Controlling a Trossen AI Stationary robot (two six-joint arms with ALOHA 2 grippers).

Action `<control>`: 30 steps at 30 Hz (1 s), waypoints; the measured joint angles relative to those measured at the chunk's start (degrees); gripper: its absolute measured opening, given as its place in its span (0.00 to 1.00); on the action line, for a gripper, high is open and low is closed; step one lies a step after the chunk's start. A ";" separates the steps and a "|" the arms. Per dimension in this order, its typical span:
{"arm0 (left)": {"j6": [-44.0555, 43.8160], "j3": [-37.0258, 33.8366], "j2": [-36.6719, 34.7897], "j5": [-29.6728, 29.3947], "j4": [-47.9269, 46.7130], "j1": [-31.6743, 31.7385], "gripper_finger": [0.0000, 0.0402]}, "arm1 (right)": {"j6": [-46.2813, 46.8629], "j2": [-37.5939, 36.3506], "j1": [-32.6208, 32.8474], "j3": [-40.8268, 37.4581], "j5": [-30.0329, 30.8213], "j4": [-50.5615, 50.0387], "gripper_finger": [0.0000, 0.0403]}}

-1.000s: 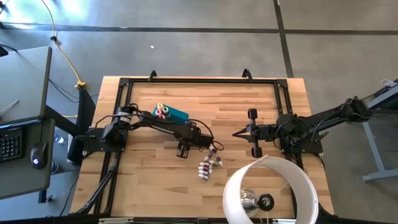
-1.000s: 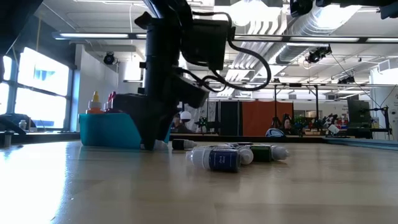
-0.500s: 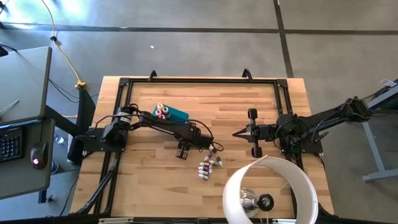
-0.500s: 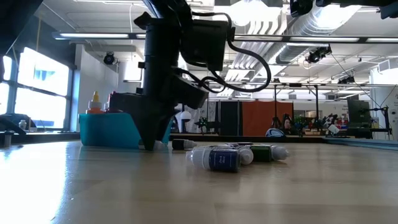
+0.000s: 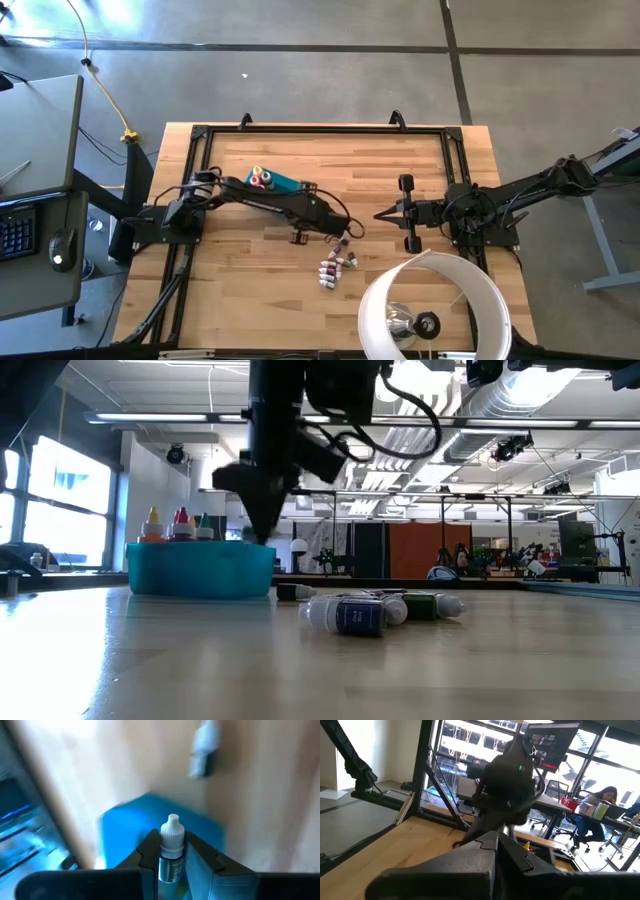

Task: Pick & Place food coloring
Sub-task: Put the small dark green food coloring bottle into the blue bin, then put the small red food coloring bottle into the blue bin

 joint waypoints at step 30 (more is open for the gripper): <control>-9.59 -1.24 -0.63 1.04 -11.68 5.86 0.42 | 3.59 12.59 -0.04 4.22 6.37 -2.60 0.38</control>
